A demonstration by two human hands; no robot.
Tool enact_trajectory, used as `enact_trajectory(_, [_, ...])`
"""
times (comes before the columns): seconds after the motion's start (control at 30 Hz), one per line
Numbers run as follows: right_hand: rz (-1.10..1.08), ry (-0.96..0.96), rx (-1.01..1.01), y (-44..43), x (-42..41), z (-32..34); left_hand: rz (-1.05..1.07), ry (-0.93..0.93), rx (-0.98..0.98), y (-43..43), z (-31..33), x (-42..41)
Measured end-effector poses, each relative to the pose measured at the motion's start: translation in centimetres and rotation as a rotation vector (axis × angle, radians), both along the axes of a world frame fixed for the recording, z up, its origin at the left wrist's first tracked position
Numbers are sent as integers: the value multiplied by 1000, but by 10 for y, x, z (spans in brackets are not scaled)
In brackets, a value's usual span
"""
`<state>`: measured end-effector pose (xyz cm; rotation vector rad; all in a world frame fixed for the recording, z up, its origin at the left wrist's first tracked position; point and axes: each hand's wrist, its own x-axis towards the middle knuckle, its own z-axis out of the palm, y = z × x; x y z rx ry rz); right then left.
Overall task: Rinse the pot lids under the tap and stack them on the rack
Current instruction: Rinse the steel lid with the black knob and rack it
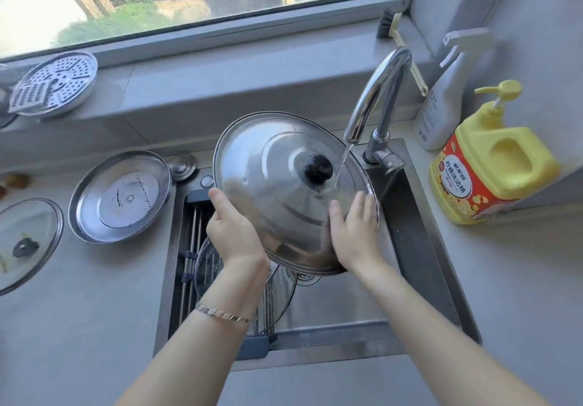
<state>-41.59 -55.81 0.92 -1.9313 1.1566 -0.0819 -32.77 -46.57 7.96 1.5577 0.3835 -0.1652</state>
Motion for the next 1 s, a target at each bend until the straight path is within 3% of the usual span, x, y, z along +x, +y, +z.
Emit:
enact_trajectory(0.07, [217,-83,-188,27,-2,8,15,10,2,-2,1,3])
enact_trajectory(0.13, [339,-108,-250,37,-8,3,27,17,4,-1,2,4])
enact_trajectory(0.3, [-3,-45,14,-12,-5,-14,59,53,-7,11,2,1])
enact_trajectory(0.5, [401,-87,-274,34,-18,-3,37,111,-1,4,2,5])
enact_trajectory(0.7, [-6,14,-110,-59,-1,-13,-180,168,-40,23,-5,1])
enact_trajectory(0.87, [306,-121,-333,-45,-2,-9,-319,225,-68,32,-14,7])
enact_trajectory(1.0, [209,-121,-154,-76,-12,-19,-370,203,-26,38,-14,13])
